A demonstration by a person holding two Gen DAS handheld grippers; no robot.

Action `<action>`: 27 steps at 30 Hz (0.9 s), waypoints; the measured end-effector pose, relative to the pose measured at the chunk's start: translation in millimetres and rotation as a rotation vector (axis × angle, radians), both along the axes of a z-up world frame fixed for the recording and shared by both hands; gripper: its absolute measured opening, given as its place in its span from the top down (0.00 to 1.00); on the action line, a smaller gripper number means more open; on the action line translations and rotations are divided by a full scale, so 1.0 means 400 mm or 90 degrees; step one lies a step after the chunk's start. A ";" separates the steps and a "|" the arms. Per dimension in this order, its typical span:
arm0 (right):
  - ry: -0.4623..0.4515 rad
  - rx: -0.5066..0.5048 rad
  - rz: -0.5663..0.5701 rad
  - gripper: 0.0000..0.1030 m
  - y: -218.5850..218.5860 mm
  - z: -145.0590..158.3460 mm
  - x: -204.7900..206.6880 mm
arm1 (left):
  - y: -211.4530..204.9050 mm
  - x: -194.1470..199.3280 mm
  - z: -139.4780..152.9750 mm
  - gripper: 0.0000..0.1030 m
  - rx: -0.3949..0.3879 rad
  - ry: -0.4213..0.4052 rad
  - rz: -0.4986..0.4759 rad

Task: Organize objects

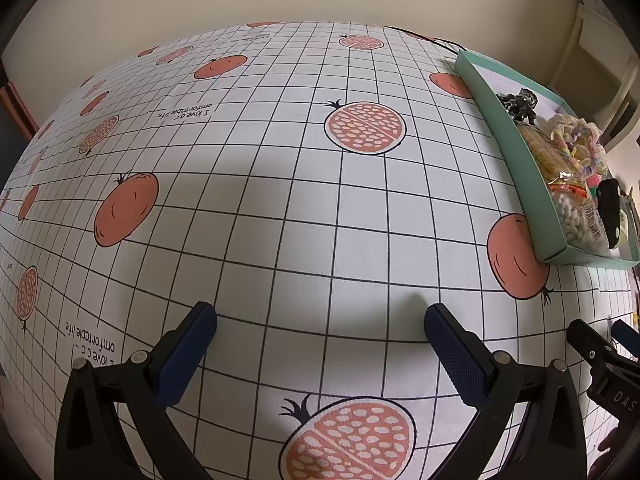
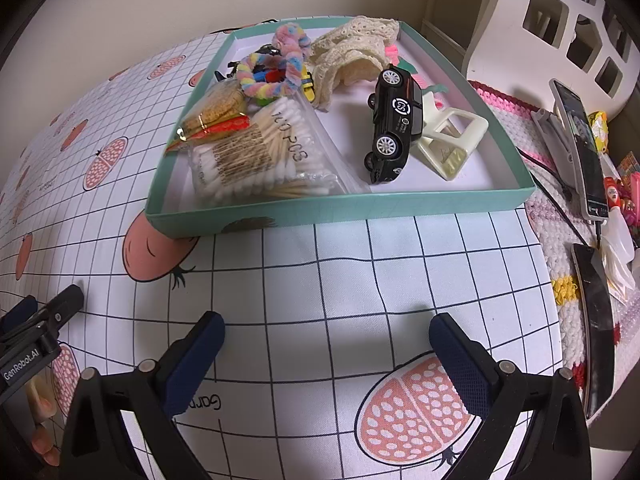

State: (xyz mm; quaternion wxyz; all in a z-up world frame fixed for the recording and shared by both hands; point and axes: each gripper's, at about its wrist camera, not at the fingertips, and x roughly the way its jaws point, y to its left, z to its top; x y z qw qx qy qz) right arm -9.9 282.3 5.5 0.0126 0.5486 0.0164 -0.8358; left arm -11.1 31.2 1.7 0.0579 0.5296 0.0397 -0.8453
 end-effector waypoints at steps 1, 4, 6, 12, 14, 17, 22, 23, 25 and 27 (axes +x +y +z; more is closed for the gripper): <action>0.000 0.000 0.000 0.00 -0.001 0.000 0.000 | 0.000 0.000 0.000 0.00 0.000 0.000 0.000; 0.000 0.000 0.000 0.00 0.000 0.000 -0.002 | 0.001 -0.001 0.000 0.00 0.000 0.000 0.000; 0.000 0.000 0.000 0.00 0.002 -0.001 -0.004 | 0.001 -0.001 -0.001 0.00 0.000 0.000 0.000; 0.000 0.000 0.000 0.00 0.002 -0.001 -0.005 | 0.000 0.001 -0.001 0.00 0.000 0.000 -0.001; 0.000 0.000 0.000 0.00 0.003 -0.001 -0.005 | 0.000 0.001 -0.001 0.00 0.000 0.000 0.000; 0.000 0.000 0.000 0.00 0.002 -0.001 -0.006 | -0.001 0.001 -0.001 0.00 0.000 0.000 -0.001; 0.000 0.000 0.000 0.00 0.004 -0.001 -0.006 | -0.001 0.002 0.000 0.00 0.000 0.000 -0.001; 0.000 0.000 0.000 0.00 0.004 -0.001 -0.006 | -0.001 0.002 0.000 0.00 0.000 0.001 -0.001; 0.000 0.000 0.000 0.00 0.003 -0.001 -0.005 | -0.001 0.002 0.000 0.00 0.000 0.000 0.000; 0.000 0.000 0.000 0.00 0.003 -0.001 -0.005 | -0.001 0.002 0.000 0.00 0.000 0.000 0.000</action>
